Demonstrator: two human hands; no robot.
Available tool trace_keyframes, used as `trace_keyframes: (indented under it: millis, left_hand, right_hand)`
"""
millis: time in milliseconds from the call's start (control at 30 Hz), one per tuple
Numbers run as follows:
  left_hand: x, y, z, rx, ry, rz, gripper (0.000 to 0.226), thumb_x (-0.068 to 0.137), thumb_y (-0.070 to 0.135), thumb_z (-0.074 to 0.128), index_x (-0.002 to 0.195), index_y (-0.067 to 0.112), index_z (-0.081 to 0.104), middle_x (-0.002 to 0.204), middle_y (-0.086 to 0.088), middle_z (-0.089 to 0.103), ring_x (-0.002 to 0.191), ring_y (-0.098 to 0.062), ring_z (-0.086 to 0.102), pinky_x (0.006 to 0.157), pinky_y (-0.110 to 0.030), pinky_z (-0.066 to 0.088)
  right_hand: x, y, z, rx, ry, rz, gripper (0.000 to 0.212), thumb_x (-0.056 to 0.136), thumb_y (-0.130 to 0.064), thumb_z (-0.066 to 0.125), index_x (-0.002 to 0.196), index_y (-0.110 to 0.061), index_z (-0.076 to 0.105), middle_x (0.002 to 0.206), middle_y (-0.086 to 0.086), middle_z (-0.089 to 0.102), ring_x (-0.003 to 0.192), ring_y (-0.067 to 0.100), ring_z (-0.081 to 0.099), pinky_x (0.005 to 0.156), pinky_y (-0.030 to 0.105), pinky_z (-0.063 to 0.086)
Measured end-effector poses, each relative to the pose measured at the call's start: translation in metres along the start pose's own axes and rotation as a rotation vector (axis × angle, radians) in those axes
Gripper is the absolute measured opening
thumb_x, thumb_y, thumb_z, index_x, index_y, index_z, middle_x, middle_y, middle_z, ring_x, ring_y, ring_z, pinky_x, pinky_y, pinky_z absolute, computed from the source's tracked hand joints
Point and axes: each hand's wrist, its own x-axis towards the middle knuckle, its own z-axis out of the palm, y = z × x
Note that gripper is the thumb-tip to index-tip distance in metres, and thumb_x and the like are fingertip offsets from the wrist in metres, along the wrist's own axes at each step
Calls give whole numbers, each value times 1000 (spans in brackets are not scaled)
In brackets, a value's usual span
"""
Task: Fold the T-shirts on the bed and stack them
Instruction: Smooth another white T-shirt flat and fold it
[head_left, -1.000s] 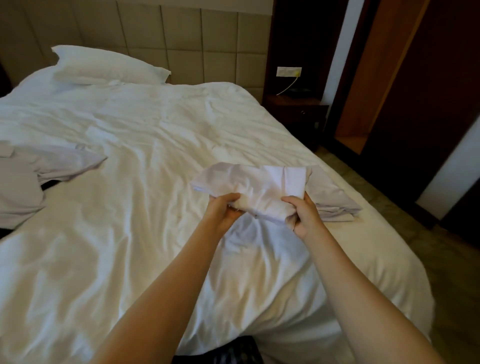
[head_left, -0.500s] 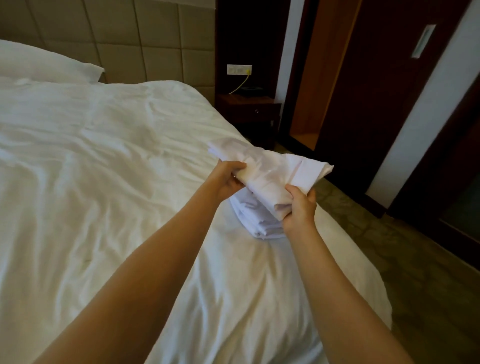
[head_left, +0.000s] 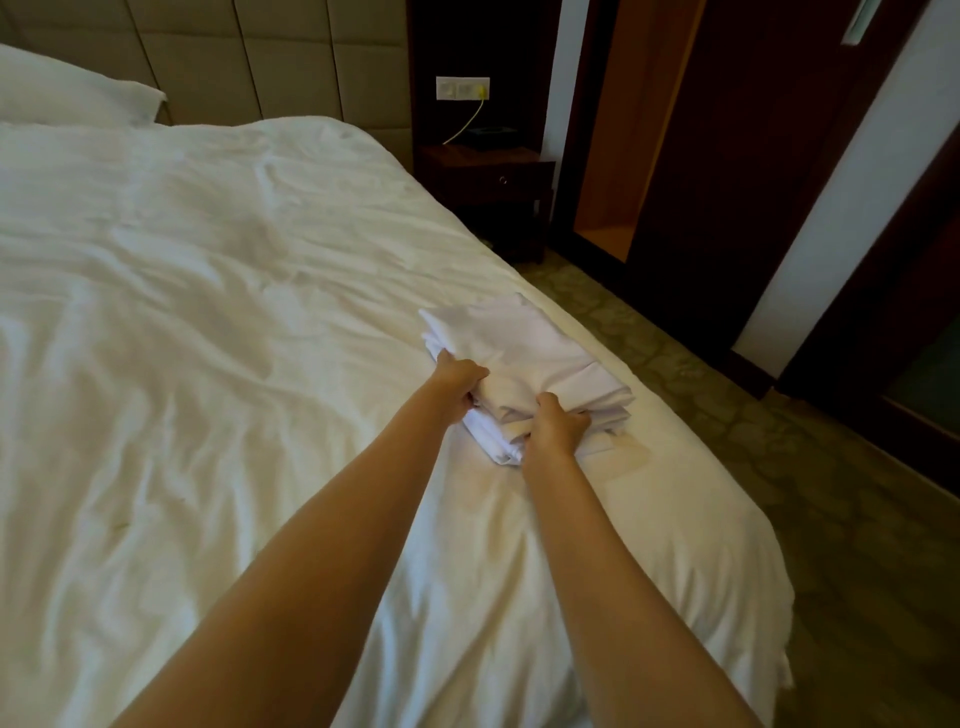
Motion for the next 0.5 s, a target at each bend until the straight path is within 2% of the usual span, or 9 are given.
trace_keyframes:
  millis: [167,233,300,400,500]
  left_hand:
    - [-15,3,-2,185,62,20,50,91,3,50,137,4,29,132,-21,47,98,-27,50,65,-29,47]
    - [-25,9,-8,329,60,23,55,91,10,50,140,8,25,132,-15,46,103,-25,49,74,-31,45]
    - [-36,18,-17,575,70,88,61,93,16,48,146,8,18,138,-13,42,118,-29,47,86,-34,40]
    - [-59,31,-37,1055,90,227,63,96,22,46,149,8,14,148,-19,31,134,-33,34,106,-37,31]
    - [-83,43,-56,1314,145,278,60,96,26,45,148,13,17,145,-18,31,132,-35,34,105,-40,31]
  right_hand:
    - [-11,-9,-9,-231,52,-100,54,86,-16,60,130,2,34,126,18,50,113,38,52,85,36,45]
    - [-20,-10,-14,-360,143,-199,58,84,-17,65,130,1,35,131,23,45,117,40,48,92,42,44]
    - [-30,-9,-16,-528,203,-352,50,85,-20,64,126,-2,40,132,23,43,117,38,44,95,43,40]
    - [-49,-13,-11,-718,130,-577,37,87,-17,60,120,-6,47,129,18,46,117,34,43,94,39,38]
    - [-70,-20,1,-928,-22,-769,34,88,-13,56,120,-9,47,127,15,46,115,31,43,91,35,36]
